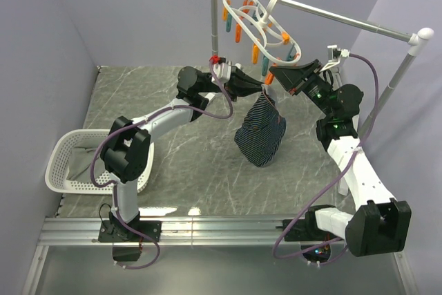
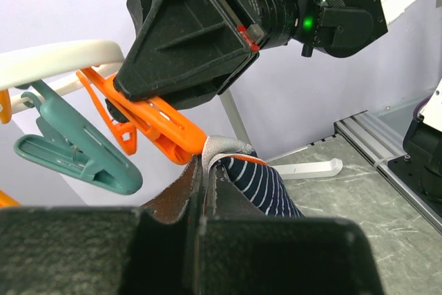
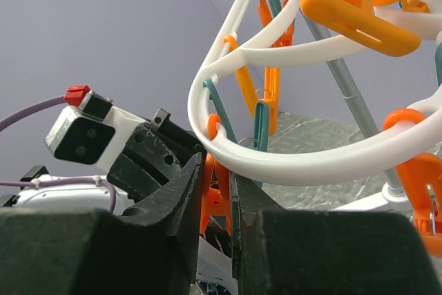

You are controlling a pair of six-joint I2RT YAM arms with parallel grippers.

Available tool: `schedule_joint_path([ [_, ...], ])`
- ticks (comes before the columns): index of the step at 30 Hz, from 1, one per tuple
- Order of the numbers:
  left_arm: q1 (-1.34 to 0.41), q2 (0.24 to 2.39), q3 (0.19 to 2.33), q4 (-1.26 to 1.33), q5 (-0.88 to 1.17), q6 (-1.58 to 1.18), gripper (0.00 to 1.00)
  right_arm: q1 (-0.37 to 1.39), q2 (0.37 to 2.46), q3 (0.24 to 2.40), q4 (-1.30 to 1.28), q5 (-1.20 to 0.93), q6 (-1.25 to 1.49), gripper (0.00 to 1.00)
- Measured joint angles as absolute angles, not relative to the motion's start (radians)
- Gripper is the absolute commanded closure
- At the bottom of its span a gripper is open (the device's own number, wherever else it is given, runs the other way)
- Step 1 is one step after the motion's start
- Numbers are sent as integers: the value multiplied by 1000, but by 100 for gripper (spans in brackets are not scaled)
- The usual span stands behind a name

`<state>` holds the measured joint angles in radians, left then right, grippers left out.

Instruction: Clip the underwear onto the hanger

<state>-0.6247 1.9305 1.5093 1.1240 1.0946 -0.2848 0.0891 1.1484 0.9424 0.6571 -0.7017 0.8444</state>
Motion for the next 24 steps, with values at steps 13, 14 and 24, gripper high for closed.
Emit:
schedule_joint_path([
  [13, -621, 1930, 1484, 1134, 1104, -302, 100, 89, 1167, 942, 669, -702, 867, 100],
  [14, -621, 1930, 1481, 1135, 1103, -301, 100, 89, 1167, 942, 670, -702, 868, 100],
  [24, -621, 1942, 1493, 1135, 1102, -303, 100, 89, 1167, 942, 674, -705, 874, 100],
])
